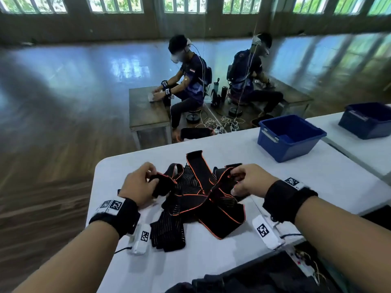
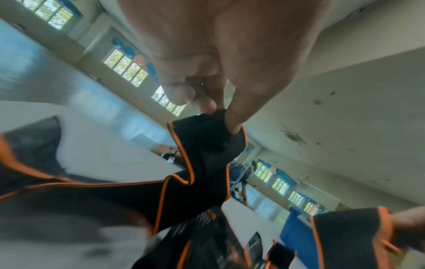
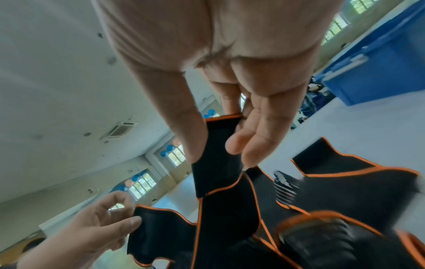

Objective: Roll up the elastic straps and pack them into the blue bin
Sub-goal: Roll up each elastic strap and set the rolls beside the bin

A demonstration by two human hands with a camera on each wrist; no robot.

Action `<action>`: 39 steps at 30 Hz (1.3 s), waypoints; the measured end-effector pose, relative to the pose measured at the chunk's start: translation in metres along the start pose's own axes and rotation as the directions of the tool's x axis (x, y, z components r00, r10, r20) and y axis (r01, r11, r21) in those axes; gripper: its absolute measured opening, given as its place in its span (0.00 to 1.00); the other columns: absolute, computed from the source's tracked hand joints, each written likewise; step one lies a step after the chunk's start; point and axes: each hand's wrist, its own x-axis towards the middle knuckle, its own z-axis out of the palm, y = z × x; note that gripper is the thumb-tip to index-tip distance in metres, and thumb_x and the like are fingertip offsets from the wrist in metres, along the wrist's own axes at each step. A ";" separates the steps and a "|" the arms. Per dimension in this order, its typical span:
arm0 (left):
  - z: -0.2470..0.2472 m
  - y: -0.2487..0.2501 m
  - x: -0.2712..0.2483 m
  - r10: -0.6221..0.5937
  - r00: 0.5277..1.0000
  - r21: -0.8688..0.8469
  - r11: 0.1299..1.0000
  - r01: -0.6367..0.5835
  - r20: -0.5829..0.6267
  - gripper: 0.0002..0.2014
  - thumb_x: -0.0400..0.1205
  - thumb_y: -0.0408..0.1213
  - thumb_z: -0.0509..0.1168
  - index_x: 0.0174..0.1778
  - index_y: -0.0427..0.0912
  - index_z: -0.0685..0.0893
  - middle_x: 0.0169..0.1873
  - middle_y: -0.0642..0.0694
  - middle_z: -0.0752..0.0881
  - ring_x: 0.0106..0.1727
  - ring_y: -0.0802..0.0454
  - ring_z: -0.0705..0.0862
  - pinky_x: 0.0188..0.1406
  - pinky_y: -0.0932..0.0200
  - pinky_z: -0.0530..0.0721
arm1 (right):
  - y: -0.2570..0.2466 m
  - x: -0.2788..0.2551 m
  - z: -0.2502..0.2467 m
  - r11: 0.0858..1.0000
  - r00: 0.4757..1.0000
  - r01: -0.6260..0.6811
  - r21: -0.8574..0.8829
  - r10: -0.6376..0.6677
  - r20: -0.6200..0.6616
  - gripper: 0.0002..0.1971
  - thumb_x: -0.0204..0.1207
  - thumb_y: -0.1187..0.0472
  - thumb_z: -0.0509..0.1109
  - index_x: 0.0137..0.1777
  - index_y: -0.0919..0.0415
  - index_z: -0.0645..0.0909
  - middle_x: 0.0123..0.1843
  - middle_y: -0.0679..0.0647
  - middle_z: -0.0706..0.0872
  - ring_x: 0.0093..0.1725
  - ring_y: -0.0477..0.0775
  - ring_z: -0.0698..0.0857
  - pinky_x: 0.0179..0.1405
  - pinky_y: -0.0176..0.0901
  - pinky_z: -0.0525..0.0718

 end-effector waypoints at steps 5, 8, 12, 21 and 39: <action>-0.027 0.051 0.039 0.270 0.962 0.010 0.963 -0.270 -0.047 0.12 0.80 0.30 0.71 0.48 0.54 0.93 0.44 0.59 0.89 0.47 0.61 0.85 0.53 0.62 0.81 | -0.047 0.007 -0.038 0.977 0.967 0.190 -0.097 -0.203 -0.153 0.13 0.67 0.74 0.80 0.52 0.69 0.87 0.38 0.59 0.85 0.35 0.57 0.87 0.47 0.57 0.92; -0.043 0.087 0.058 0.331 0.943 0.060 0.943 -0.329 -0.031 0.13 0.82 0.31 0.67 0.54 0.52 0.92 0.47 0.53 0.86 0.49 0.55 0.84 0.55 0.60 0.79 | -0.068 0.007 -0.058 0.923 0.923 0.272 -0.274 -0.331 -0.199 0.04 0.73 0.61 0.79 0.43 0.60 0.88 0.32 0.54 0.88 0.31 0.56 0.90 0.38 0.51 0.91; -0.055 0.135 0.069 0.378 0.926 0.013 0.926 -0.378 0.003 0.19 0.74 0.31 0.68 0.59 0.52 0.88 0.51 0.53 0.83 0.51 0.55 0.84 0.56 0.59 0.81 | -0.078 0.014 -0.090 0.890 0.884 0.408 -0.204 -0.441 -0.153 0.04 0.74 0.59 0.79 0.40 0.56 0.88 0.33 0.51 0.87 0.31 0.45 0.84 0.35 0.44 0.89; -0.021 0.235 0.098 0.216 0.957 -0.236 0.937 -0.259 -0.192 0.11 0.74 0.30 0.79 0.46 0.49 0.87 0.40 0.51 0.87 0.33 0.61 0.84 0.34 0.68 0.81 | -0.062 0.044 -0.152 0.741 0.775 0.631 0.229 -0.609 -0.166 0.03 0.77 0.65 0.77 0.43 0.63 0.87 0.37 0.53 0.88 0.39 0.47 0.84 0.46 0.42 0.83; 0.121 0.372 0.115 -0.061 0.995 -0.695 0.719 -0.007 -0.073 0.08 0.73 0.39 0.72 0.47 0.47 0.89 0.42 0.44 0.90 0.44 0.49 0.87 0.45 0.46 0.85 | 0.007 0.092 -0.247 0.721 0.802 0.595 0.355 -0.508 -0.314 0.07 0.68 0.62 0.83 0.42 0.56 0.87 0.34 0.50 0.88 0.36 0.47 0.85 0.46 0.54 0.87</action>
